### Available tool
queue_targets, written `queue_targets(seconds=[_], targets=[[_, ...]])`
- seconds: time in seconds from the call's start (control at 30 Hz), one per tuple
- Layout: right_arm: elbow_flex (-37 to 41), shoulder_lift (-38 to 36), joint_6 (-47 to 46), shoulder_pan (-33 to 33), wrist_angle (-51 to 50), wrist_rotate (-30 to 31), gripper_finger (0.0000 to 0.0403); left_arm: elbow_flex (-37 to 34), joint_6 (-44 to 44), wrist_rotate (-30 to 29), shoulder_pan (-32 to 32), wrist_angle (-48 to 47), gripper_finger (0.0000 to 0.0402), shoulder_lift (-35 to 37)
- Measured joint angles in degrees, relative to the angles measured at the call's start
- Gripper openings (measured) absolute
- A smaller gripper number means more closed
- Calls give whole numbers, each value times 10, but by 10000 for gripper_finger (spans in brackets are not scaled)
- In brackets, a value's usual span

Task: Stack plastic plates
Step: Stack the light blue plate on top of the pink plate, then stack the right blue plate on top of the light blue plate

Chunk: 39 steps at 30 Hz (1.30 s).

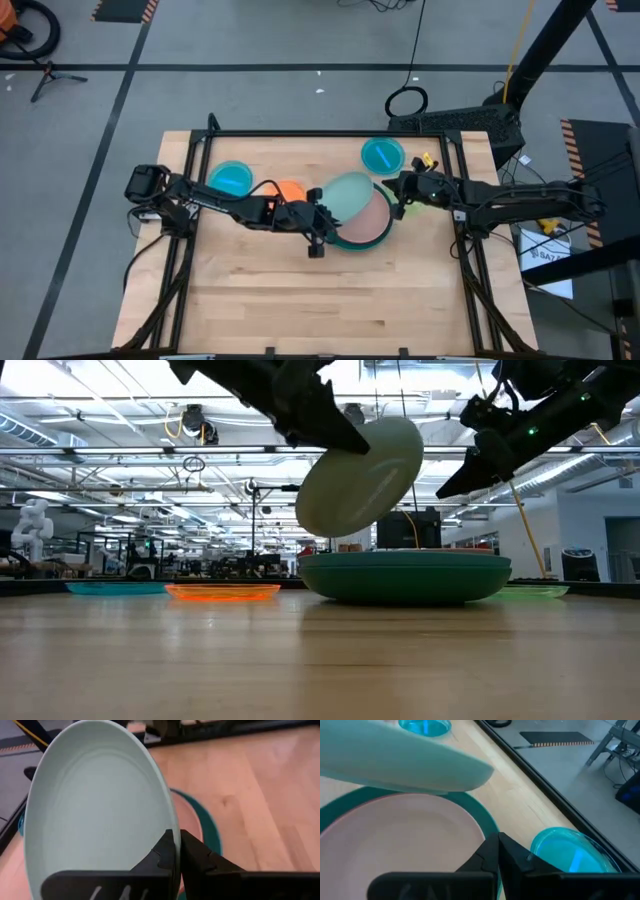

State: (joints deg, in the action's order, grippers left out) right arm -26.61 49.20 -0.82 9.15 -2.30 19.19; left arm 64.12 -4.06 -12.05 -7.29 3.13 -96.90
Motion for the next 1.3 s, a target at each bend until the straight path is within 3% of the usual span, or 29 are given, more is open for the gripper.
queue_targets(seconds=[0.37,1.3], targets=[[0,0,0,0,-1,0,2,0,23,0,-1,32,58,0],[0,0,-30,0,-19,0,6,0,47,-1,2,-13,65,0]])
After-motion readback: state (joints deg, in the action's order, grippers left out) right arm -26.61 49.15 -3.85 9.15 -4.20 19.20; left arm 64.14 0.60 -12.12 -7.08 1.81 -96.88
